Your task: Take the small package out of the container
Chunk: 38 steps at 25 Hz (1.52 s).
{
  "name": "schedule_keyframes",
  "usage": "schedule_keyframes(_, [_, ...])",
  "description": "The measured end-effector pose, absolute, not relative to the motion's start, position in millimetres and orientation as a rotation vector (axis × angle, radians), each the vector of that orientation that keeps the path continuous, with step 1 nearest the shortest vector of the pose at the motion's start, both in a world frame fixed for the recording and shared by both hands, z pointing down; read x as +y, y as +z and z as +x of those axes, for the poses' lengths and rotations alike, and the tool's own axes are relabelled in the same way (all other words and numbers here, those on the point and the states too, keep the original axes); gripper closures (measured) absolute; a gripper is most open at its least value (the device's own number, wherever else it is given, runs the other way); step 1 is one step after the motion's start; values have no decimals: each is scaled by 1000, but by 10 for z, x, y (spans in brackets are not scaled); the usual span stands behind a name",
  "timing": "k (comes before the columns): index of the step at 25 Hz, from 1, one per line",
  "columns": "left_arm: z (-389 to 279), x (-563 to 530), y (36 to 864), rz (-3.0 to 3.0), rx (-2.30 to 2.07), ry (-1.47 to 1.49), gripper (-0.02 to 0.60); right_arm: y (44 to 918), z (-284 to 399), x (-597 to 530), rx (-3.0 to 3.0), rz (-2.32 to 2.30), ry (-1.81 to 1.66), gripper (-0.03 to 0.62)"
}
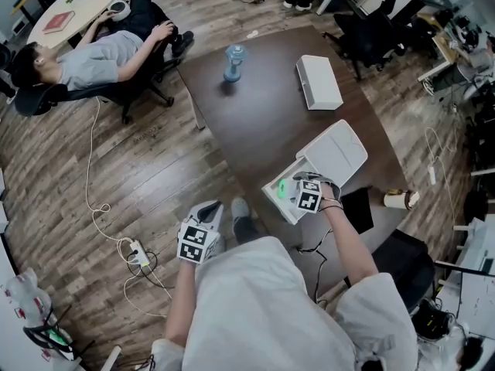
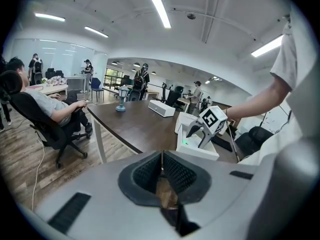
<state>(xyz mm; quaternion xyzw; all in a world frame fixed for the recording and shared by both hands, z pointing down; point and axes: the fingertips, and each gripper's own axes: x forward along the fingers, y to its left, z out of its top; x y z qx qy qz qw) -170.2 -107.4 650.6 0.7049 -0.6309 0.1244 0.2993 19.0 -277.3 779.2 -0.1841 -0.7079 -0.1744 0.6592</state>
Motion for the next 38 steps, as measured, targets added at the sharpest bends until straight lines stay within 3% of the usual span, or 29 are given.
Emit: schedule_keyframes(38, [-1248,-1054,6394,2061,-1521,375,574,7163,216,-2724,-1859,3,-378,284])
